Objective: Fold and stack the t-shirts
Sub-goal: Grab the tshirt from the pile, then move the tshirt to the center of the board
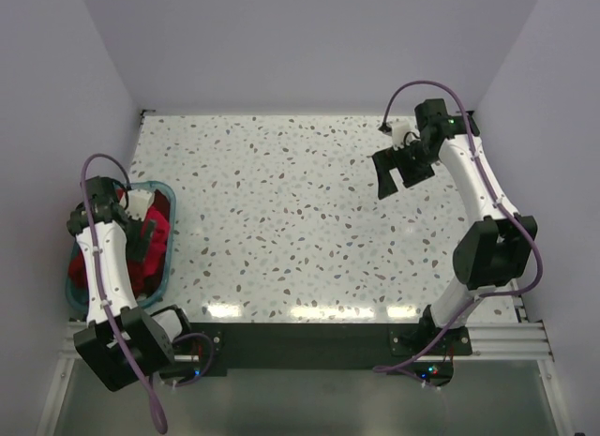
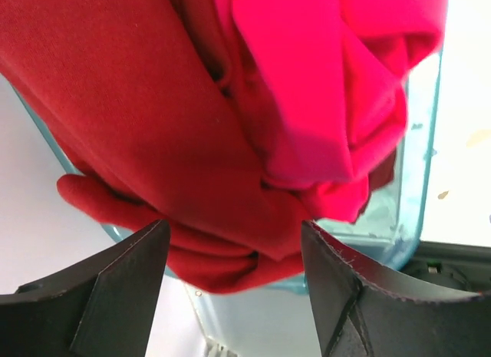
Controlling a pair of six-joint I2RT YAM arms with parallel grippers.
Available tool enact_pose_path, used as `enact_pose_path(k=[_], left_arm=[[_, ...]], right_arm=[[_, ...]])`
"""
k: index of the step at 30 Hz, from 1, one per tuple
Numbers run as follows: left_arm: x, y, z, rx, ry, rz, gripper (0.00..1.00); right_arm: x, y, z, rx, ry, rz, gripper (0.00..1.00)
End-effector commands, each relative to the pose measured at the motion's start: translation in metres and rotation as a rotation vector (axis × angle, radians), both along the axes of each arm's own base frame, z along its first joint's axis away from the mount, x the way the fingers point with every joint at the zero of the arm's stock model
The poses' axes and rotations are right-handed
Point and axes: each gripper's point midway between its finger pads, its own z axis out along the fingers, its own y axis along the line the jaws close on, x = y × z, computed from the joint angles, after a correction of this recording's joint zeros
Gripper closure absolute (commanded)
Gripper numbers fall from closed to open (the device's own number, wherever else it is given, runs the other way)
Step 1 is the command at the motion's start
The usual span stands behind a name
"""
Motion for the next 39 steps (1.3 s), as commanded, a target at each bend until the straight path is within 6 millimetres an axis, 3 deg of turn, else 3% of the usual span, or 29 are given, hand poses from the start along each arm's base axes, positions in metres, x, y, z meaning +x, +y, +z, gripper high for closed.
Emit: enact_pose_path(k=[1, 5, 11, 14, 17, 20, 23, 24, 26, 27, 29, 30, 32, 33, 35, 36, 37, 38, 39], left_arm=[[0.012, 0.011, -0.002, 0.028, -0.062, 0.067, 0.27], [0.012, 0.017, -0.006, 0.048, -0.059, 0.089, 0.3], [0.018, 0.027, 0.003, 0.089, -0.119, 0.141, 0.5], [0.023, 0.034, 0.018, 0.124, -0.161, 0.153, 0.67], [0.03, 0.038, 0.039, 0.157, -0.222, 0.164, 0.99], [0.035, 0.04, 0.057, 0.166, -0.265, 0.17, 1.0], [0.046, 0.038, 0.086, 0.162, -0.348, 0.154, 1.0], [0.054, 0.039, 0.106, 0.171, -0.403, 0.147, 1.0], [0.066, 0.03, 0.127, 0.122, -0.476, 0.112, 1.0], [0.075, 0.029, 0.157, 0.133, -0.557, 0.102, 1.0], [0.095, 0.017, 0.179, 0.058, -0.63, 0.041, 1.0], [0.108, 0.016, 0.204, 0.053, -0.688, 0.02, 1.0], [0.129, 0.0, 0.23, -0.021, -0.77, -0.059, 1.0], [0.147, -0.011, 0.251, -0.036, -0.82, -0.103, 1.0], [0.17, -0.032, 0.275, -0.077, -0.88, -0.163, 1.0], [0.178, -0.045, 0.309, -0.061, -0.958, -0.199, 1.0], [0.201, -0.073, 0.315, -0.107, -0.973, -0.276, 1.0], [0.21, -0.087, 0.329, -0.125, -1.009, -0.306, 1.0], [0.224, -0.119, 0.353, -0.152, -1.068, -0.379, 1.0]], right_arm=[[0.005, 0.002, 0.011, -0.003, -0.028, 0.021, 0.01], [0.003, 0.002, 0.01, -0.007, -0.021, 0.028, 0.01], [0.004, 0.002, 0.009, 0.0, -0.018, 0.03, 0.01], [0.003, 0.003, 0.008, 0.006, -0.014, 0.031, 0.01], [0.003, 0.004, 0.008, 0.008, -0.016, 0.03, 0.01], [0.003, 0.004, 0.009, 0.009, -0.02, 0.028, 0.01], [0.004, 0.004, 0.01, 0.008, -0.026, 0.028, 0.02], [0.004, 0.004, 0.011, 0.008, -0.029, 0.029, 0.02], [0.005, 0.004, 0.013, 0.007, -0.037, 0.027, 0.01], [0.006, 0.003, 0.014, 0.006, -0.042, 0.027, 0.01], [0.006, 0.003, 0.016, 0.006, -0.051, 0.026, 0.01], [0.007, 0.003, 0.017, 0.008, -0.057, 0.027, 0.01], [0.008, 0.004, 0.019, 0.014, -0.066, 0.024, 0.01], [0.009, 0.005, 0.021, 0.017, -0.073, 0.015, 0.01], [0.012, 0.006, 0.023, 0.022, -0.091, 0.01, 0.01], [0.012, 0.006, 0.024, 0.024, -0.096, 0.002, 0.01], [0.014, 0.005, 0.027, 0.025, -0.109, -0.002, 0.01], [0.014, 0.005, 0.029, 0.026, -0.115, -0.004, 0.01], [0.014, 0.005, 0.031, 0.025, -0.119, -0.001, 0.01]])
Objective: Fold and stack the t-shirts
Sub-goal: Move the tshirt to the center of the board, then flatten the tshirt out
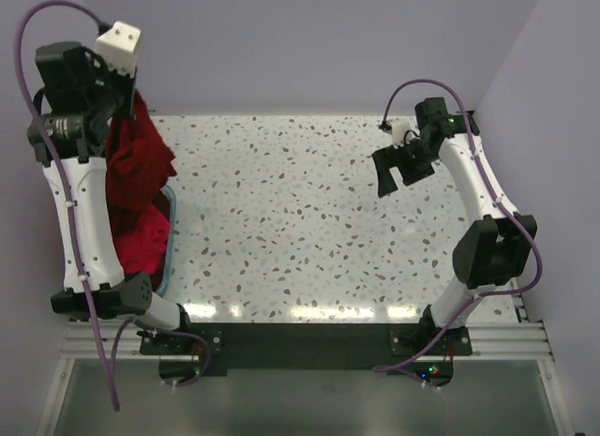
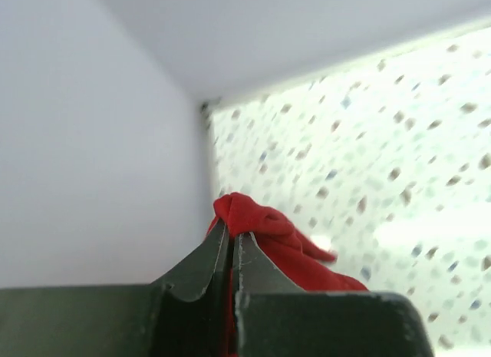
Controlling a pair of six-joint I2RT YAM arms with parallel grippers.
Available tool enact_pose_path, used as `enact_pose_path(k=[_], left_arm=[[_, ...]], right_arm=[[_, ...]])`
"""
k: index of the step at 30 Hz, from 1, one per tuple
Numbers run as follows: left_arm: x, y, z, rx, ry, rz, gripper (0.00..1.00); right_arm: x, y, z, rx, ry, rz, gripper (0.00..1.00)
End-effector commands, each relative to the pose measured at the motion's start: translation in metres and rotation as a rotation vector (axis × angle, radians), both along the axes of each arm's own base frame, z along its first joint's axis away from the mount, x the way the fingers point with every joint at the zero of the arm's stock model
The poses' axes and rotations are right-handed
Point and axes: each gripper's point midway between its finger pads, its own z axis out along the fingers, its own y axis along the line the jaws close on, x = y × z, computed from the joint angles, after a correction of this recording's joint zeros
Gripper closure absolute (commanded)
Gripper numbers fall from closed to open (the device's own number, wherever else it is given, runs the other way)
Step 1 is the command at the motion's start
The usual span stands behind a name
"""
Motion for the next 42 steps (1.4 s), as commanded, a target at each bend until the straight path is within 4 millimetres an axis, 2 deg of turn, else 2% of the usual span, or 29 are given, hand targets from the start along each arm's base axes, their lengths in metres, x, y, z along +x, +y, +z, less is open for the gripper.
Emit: enact_pose_path(k=[1, 2, 3, 4, 5, 6, 7, 8, 9, 10, 11, 13, 16, 18, 19, 20, 22, 23, 24, 25, 26, 27, 28, 30, 33, 38, 40, 41, 42], left_arm=[[0.042, -0.086, 0.084, -0.054, -0.258, -0.229, 1.0], [0.039, -0.096, 0.117, -0.054, -0.348, -0.249, 1.0], [0.054, -0.133, 0.116, -0.072, -0.348, -0.331, 1.0], [0.057, -0.149, 0.134, -0.079, -0.417, -0.368, 1.0], [0.057, -0.164, 0.145, -0.084, -0.462, -0.402, 1.0], [0.055, -0.197, 0.147, -0.1, -0.484, -0.474, 1.0], [0.053, -0.212, 0.17, -0.108, -0.586, -0.505, 1.0], [0.055, -0.228, 0.172, -0.117, -0.611, -0.538, 1.0], [0.047, -0.255, 0.182, -0.142, -0.651, -0.599, 1.0], [0.04, -0.266, 0.204, -0.162, -0.74, -0.633, 1.0], [0.035, -0.275, 0.216, -0.21, -0.78, -0.657, 1.0], [0.024, -0.29, 0.241, -0.288, -0.883, -0.725, 1.0], [0.015, -0.301, 0.249, -0.403, -0.913, -0.789, 1.0], [0.02, -0.307, 0.232, -0.452, -0.857, -0.799, 1.0], [0.022, -0.31, 0.222, -0.489, -0.811, -0.802, 1.0], [0.036, -0.316, 0.189, -0.501, -0.724, -0.788, 1.0], [0.036, -0.304, 0.165, -0.531, -0.661, -0.773, 1.0], [0.053, -0.303, 0.108, -0.576, -0.52, -0.729, 0.96], [0.057, -0.275, 0.092, -0.583, -0.487, -0.662, 0.86], [0.063, -0.264, 0.065, -0.624, -0.414, -0.62, 0.71], [0.074, -0.247, 0.01, -0.631, -0.297, -0.538, 0.32], [0.083, -0.21, -0.014, -0.624, -0.261, -0.426, 0.15], [0.084, -0.191, -0.047, -0.619, -0.172, -0.362, 0.0], [0.083, -0.149, -0.114, -0.568, -0.013, -0.253, 0.0], [0.067, -0.129, -0.168, -0.494, 0.171, -0.268, 0.0], [0.017, -0.167, -0.213, -0.427, 0.35, -0.588, 0.0], [-0.001, -0.17, -0.241, -0.377, 0.445, -0.613, 0.01], [-0.011, -0.187, -0.252, -0.356, 0.492, -0.665, 0.02], [-0.018, -0.188, -0.263, -0.334, 0.535, -0.661, 0.04]], right_arm=[[0.01, 0.004, 0.034, 0.027, -0.121, -0.013, 0.01], [0.011, 0.002, 0.036, 0.029, -0.126, -0.021, 0.01], [0.012, 0.001, 0.037, 0.034, -0.13, -0.033, 0.01], [0.012, 0.0, 0.04, 0.039, -0.138, -0.043, 0.01], [0.014, -0.004, 0.043, 0.052, -0.147, -0.062, 0.01], [0.014, -0.006, 0.043, 0.063, -0.144, -0.082, 0.02], [0.016, -0.009, 0.045, 0.073, -0.15, -0.096, 0.01], [0.017, -0.017, 0.048, 0.09, -0.153, -0.125, 0.01], [0.018, -0.021, 0.05, 0.1, -0.155, -0.148, 0.01], [0.019, -0.025, 0.051, 0.109, -0.156, -0.164, 0.01], [0.02, -0.039, 0.053, 0.119, -0.16, -0.207, 0.01], [0.021, -0.049, 0.055, 0.123, -0.166, -0.239, 0.01], [0.019, -0.063, 0.06, 0.114, -0.187, -0.278, 0.01], [0.019, -0.069, 0.065, 0.104, -0.212, -0.293, 0.01], [0.019, -0.072, 0.064, 0.1, -0.213, -0.299, 0.02], [0.019, -0.073, 0.065, 0.097, -0.221, -0.302, 0.01], [0.017, -0.075, 0.063, 0.086, -0.222, -0.302, 0.01], [0.016, -0.075, 0.063, 0.081, -0.22, -0.3, 0.01], [0.014, -0.076, 0.059, 0.072, -0.213, -0.294, 0.01], [0.013, -0.077, 0.059, 0.064, -0.215, -0.291, 0.01], [0.011, -0.078, 0.057, 0.058, -0.209, -0.288, 0.01], [0.006, -0.078, 0.05, 0.05, -0.195, -0.272, 0.01], [0.003, -0.078, 0.048, 0.045, -0.194, -0.26, 0.01], [-0.006, -0.078, 0.034, 0.027, -0.158, -0.227, 0.01], [-0.019, -0.078, 0.014, 0.019, -0.087, -0.193, 0.01], [-0.023, -0.077, -0.016, -0.025, -0.004, -0.163, 0.01], [-0.021, -0.07, -0.026, -0.042, 0.014, -0.144, 0.01], [-0.017, -0.069, -0.031, -0.051, 0.016, -0.139, 0.01], [-0.017, -0.068, -0.037, -0.072, 0.028, -0.13, 0.02]])
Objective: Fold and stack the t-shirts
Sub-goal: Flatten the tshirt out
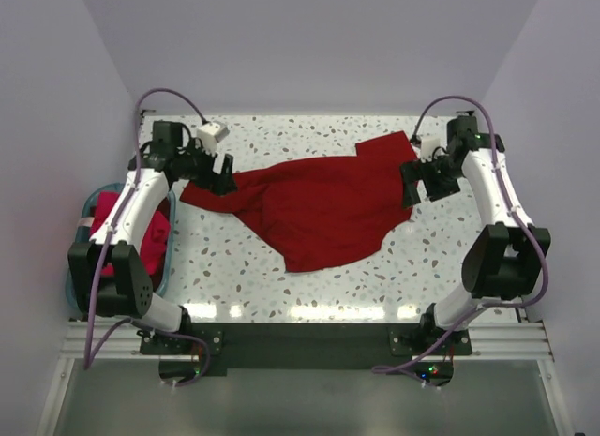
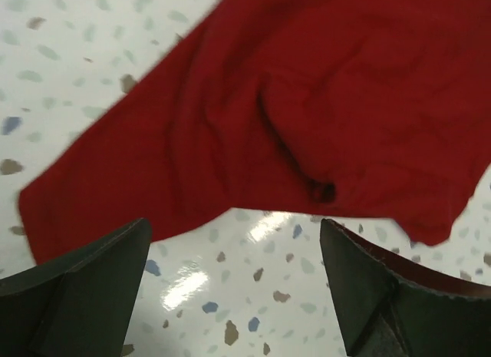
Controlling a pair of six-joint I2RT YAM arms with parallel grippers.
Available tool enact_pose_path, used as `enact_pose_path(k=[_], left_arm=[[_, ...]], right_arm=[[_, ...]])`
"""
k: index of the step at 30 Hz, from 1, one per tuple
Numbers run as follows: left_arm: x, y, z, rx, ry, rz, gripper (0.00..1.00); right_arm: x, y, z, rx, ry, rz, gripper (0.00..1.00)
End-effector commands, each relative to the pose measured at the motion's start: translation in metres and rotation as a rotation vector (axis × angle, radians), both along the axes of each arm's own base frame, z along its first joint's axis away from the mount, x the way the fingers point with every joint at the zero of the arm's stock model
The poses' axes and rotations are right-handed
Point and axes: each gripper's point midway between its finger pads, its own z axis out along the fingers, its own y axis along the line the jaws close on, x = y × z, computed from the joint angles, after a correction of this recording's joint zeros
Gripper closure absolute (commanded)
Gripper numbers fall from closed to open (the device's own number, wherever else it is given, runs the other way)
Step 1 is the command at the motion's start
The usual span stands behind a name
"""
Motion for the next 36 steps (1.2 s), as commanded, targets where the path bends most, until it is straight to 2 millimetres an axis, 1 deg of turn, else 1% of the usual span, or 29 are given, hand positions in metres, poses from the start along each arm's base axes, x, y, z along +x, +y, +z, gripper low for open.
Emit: enact_pose_path(k=[1, 3, 4, 5, 6, 7, 8, 9, 10, 11, 14, 15, 16, 19, 21, 22, 23, 24, 25, 26, 27, 29, 30, 31, 32, 33, 34, 35, 36], left_arm=[[-0.046, -0.027, -0.032, 0.068, 0.084, -0.219, 0.09], [-0.06, -0.039, -0.048, 0.077, 0.142, -0.262, 0.13], [-0.068, -0.049, -0.057, 0.097, 0.169, -0.308, 0.17], [-0.073, -0.054, -0.063, 0.111, 0.185, -0.326, 0.17], [-0.073, -0.055, -0.069, 0.145, 0.184, -0.322, 0.17], [-0.079, -0.062, -0.077, 0.161, 0.204, -0.331, 0.17], [-0.079, -0.062, -0.081, 0.17, 0.208, -0.322, 0.17], [-0.076, -0.063, -0.084, 0.172, 0.208, -0.303, 0.16], [-0.074, -0.063, -0.087, 0.176, 0.215, -0.289, 0.16], [-0.072, -0.062, -0.095, 0.185, 0.244, -0.278, 0.16], [-0.066, -0.063, -0.105, 0.185, 0.275, -0.257, 0.17], [-0.06, -0.064, -0.103, 0.18, 0.267, -0.243, 0.17], [-0.059, -0.065, -0.108, 0.179, 0.282, -0.238, 0.17], [-0.049, -0.068, -0.104, 0.17, 0.275, -0.223, 0.17], [-0.044, -0.067, -0.105, 0.176, 0.286, -0.199, 0.17], [-0.041, -0.066, -0.108, 0.181, 0.294, -0.189, 0.17], [-0.038, -0.066, -0.109, 0.183, 0.291, -0.175, 0.18], [-0.032, -0.062, -0.111, 0.203, 0.29, -0.134, 0.19], [-0.028, -0.057, -0.115, 0.214, 0.296, -0.109, 0.2], [-0.02, -0.053, -0.116, 0.222, 0.283, -0.076, 0.21], [-0.013, -0.048, -0.114, 0.23, 0.275, -0.037, 0.23], [-0.001, -0.034, -0.121, 0.246, 0.287, 0.025, 0.26], [0.007, -0.031, -0.119, 0.242, 0.281, 0.044, 0.27], [0.012, -0.024, -0.127, 0.25, 0.298, 0.066, 0.28], [0.021, -0.021, -0.124, 0.258, 0.288, 0.079, 0.28], [0.024, -0.017, -0.134, 0.268, 0.314, 0.085, 0.28], [0.028, -0.016, -0.138, 0.277, 0.321, 0.085, 0.28], [0.031, -0.013, -0.143, 0.3, 0.333, 0.086, 0.28], [0.043, -0.014, -0.139, 0.302, 0.313, 0.087, 0.28]], right_arm=[[0.01, 0.008, -0.017, -0.069, 0.004, 0.065, 0.04], [0.009, 0.018, -0.033, -0.111, 0.03, 0.109, 0.06], [0.015, 0.02, -0.038, -0.125, 0.011, 0.118, 0.08], [0.014, 0.021, -0.048, -0.138, 0.026, 0.126, 0.09], [0.017, 0.022, -0.057, -0.149, 0.04, 0.132, 0.11], [0.025, 0.02, -0.062, -0.163, 0.033, 0.126, 0.13], [0.03, 0.018, -0.066, -0.171, 0.034, 0.121, 0.15], [0.034, 0.017, -0.078, -0.182, 0.061, 0.123, 0.16], [0.04, 0.013, -0.081, -0.203, 0.054, 0.117, 0.18], [0.044, 0.011, -0.085, -0.217, 0.054, 0.121, 0.18], [0.059, 0.005, -0.104, -0.254, 0.062, 0.125, 0.19], [0.063, 0.004, -0.108, -0.259, 0.066, 0.125, 0.2], [0.066, 0.004, -0.117, -0.26, 0.079, 0.126, 0.2], [0.078, 0.002, -0.123, -0.285, 0.066, 0.121, 0.23], [0.08, -0.002, -0.133, -0.316, 0.088, 0.127, 0.26], [0.078, -0.002, -0.136, -0.325, 0.101, 0.135, 0.29], [0.073, -0.002, -0.144, -0.332, 0.126, 0.152, 0.33], [0.069, -0.002, -0.147, -0.35, 0.141, 0.169, 0.39], [0.064, -0.003, -0.15, -0.363, 0.155, 0.196, 0.42], [0.053, -0.004, -0.155, -0.377, 0.184, 0.216, 0.46], [0.045, -0.001, -0.157, -0.386, 0.205, 0.241, 0.53], [0.02, 0.001, -0.165, -0.386, 0.264, 0.295, 0.59], [0.008, 0.01, -0.162, -0.373, 0.28, 0.332, 0.66], [-0.01, 0.011, -0.166, -0.369, 0.322, 0.375, 0.69], [-0.019, 0.02, -0.162, -0.37, 0.318, 0.416, 0.73], [-0.031, 0.024, -0.161, -0.369, 0.341, 0.45, 0.74], [-0.047, 0.025, -0.163, -0.374, 0.372, 0.5, 0.75], [-0.056, 0.038, -0.16, -0.355, 0.375, 0.55, 0.76], [-0.067, 0.043, -0.153, -0.344, 0.389, 0.581, 0.78]])
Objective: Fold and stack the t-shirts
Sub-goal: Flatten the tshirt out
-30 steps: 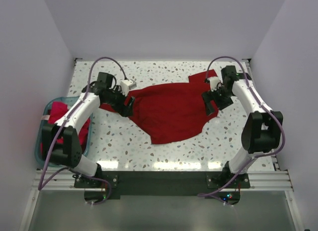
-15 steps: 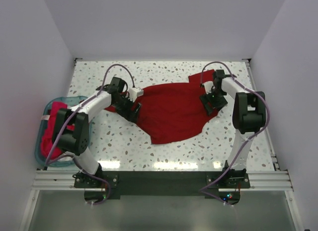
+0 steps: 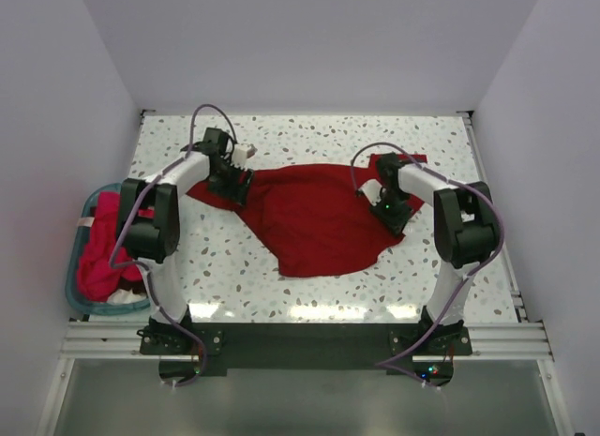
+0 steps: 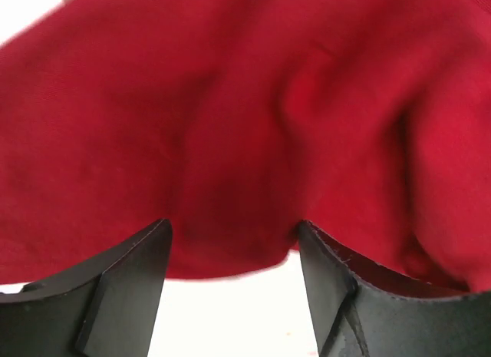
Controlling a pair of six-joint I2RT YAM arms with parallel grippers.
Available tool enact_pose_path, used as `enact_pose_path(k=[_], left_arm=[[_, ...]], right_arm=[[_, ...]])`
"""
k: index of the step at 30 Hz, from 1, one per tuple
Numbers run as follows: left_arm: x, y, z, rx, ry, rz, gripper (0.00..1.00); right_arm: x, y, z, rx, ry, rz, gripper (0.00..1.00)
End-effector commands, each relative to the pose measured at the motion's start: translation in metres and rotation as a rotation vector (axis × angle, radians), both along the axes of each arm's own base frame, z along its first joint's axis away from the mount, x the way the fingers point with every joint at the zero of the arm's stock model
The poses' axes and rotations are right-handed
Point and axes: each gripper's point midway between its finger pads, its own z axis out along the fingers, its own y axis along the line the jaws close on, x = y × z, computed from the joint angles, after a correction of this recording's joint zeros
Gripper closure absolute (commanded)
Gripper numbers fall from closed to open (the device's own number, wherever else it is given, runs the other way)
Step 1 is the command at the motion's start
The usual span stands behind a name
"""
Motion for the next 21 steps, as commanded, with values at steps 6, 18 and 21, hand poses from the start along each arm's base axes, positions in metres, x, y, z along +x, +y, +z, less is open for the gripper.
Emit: enact_pose_path(k=[6, 18, 21], left_arm=[[0.09, 0.005, -0.005, 0.026, -0.078, 0.028, 0.34], [-0.052, -0.036, 0.097, -0.22, -0.142, -0.546, 0.14], [-0.119, -0.049, 0.075, -0.212, -0.074, -0.701, 0.13]], right_arm=[[-0.085, 0.053, 0.024, 0.169, 0.265, 0.179, 0.99], [-0.037, 0.004, 0.088, 0.203, 0.043, 0.121, 0.42], [-0.033, -0.019, 0.071, 0.093, 0.009, 0.166, 0.4]])
